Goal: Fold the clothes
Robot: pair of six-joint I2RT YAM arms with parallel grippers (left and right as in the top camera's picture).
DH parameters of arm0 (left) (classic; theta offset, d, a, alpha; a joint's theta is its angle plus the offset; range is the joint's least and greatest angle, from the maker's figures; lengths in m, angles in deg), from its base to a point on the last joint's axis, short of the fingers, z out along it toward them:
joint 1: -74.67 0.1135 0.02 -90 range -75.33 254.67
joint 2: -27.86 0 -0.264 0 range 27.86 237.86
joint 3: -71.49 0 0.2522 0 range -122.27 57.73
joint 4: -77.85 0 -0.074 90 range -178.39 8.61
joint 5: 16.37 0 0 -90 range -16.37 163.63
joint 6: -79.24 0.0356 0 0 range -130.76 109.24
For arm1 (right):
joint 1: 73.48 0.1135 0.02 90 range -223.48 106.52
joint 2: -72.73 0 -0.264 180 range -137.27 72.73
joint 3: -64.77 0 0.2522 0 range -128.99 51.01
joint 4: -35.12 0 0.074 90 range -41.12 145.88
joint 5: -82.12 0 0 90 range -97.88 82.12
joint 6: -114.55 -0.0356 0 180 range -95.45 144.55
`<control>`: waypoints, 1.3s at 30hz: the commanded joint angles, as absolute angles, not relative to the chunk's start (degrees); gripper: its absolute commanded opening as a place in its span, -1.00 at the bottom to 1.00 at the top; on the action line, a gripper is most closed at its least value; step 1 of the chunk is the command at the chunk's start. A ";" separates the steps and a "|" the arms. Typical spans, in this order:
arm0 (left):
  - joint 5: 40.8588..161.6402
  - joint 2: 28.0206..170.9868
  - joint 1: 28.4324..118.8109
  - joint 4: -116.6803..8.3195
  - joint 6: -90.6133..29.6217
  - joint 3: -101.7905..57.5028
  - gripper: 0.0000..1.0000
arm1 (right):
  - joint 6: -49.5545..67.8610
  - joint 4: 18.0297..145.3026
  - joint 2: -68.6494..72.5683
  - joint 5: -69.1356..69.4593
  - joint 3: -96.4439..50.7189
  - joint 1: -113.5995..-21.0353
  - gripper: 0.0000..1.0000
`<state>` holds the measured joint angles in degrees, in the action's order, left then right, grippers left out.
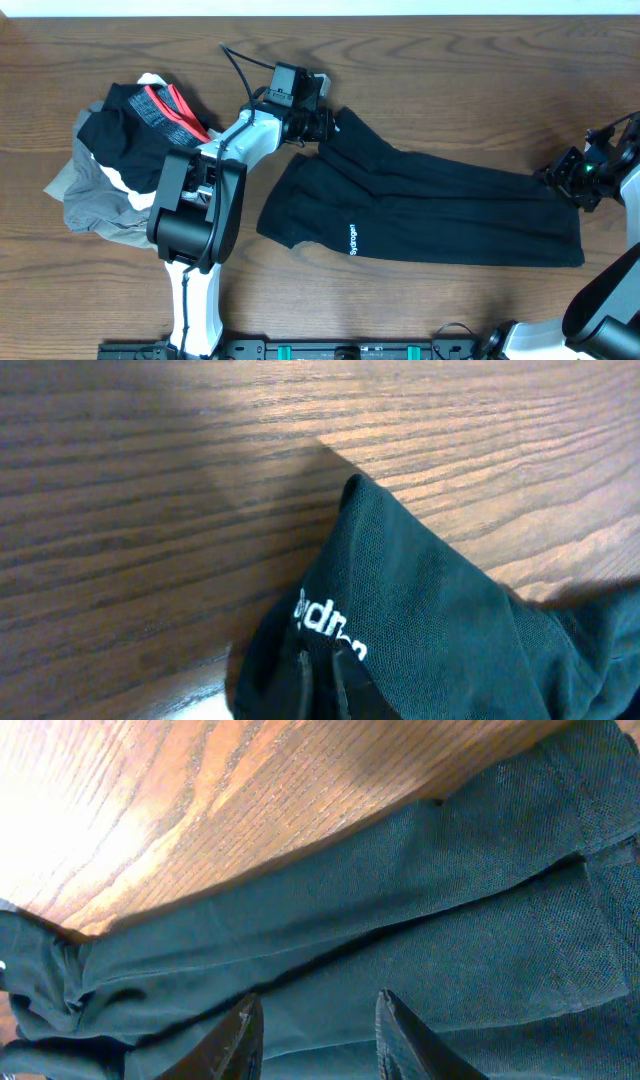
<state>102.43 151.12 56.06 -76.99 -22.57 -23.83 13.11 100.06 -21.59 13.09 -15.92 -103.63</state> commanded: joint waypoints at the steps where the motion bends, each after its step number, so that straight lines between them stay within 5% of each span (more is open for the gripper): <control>1: 103.06 149.76 55.99 -76.59 -22.03 -25.82 -0.88 | 13.90 100.08 -21.24 12.87 -16.71 -103.50 -0.31; 10: 103.00 136.72 55.97 -65.62 -21.39 -31.13 -0.88 | 11.67 100.52 -21.24 9.55 -16.71 -104.33 -0.31; 22: 102.76 129.26 55.93 -47.72 -19.36 -31.13 -0.88 | 4.78 99.16 -21.35 -3.94 -16.71 -107.20 0.07; 39: 102.56 129.26 55.82 -45.60 -16.76 -31.13 -0.88 | 0.98 86.92 -34.40 2.71 -16.69 -107.06 -0.07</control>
